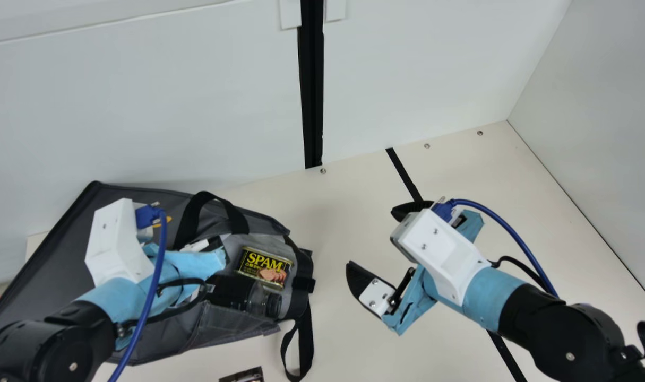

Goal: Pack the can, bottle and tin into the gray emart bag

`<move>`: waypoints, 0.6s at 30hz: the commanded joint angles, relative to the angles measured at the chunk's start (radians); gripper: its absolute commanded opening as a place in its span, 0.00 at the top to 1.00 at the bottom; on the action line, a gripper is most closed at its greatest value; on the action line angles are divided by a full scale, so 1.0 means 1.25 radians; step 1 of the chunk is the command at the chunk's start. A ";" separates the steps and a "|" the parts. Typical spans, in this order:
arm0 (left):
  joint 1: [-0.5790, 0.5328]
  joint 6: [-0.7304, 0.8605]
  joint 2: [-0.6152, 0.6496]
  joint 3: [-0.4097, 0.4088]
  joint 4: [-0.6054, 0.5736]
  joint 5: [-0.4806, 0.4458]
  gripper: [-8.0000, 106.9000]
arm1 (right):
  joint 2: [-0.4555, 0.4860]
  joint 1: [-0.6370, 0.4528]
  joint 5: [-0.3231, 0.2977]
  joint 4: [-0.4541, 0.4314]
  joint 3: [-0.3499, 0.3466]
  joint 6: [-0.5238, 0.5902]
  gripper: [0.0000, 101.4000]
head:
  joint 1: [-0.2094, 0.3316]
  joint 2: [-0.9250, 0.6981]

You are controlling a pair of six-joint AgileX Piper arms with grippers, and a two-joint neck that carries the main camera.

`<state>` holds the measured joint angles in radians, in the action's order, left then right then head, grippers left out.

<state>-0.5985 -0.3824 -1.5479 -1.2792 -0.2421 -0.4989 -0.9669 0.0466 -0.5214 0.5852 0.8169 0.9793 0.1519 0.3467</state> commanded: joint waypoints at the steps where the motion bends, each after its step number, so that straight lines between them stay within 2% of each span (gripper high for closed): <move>1: 0.000 0.000 0.000 0.000 0.000 0.000 0.84 | 0.005 -0.006 0.000 -0.028 0.004 -0.025 0.10 | 0.018 0.002; 18: 0.000 0.000 0.000 0.000 0.000 0.000 0.84 | 0.056 -0.069 -0.033 -0.251 0.048 -0.238 0.10 | 0.018 0.002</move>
<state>-0.5985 -0.3824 -1.5479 -1.2792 -0.2421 -0.4989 -0.8993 -0.0366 -0.5613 0.3008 0.8734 0.7121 0.1519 0.3482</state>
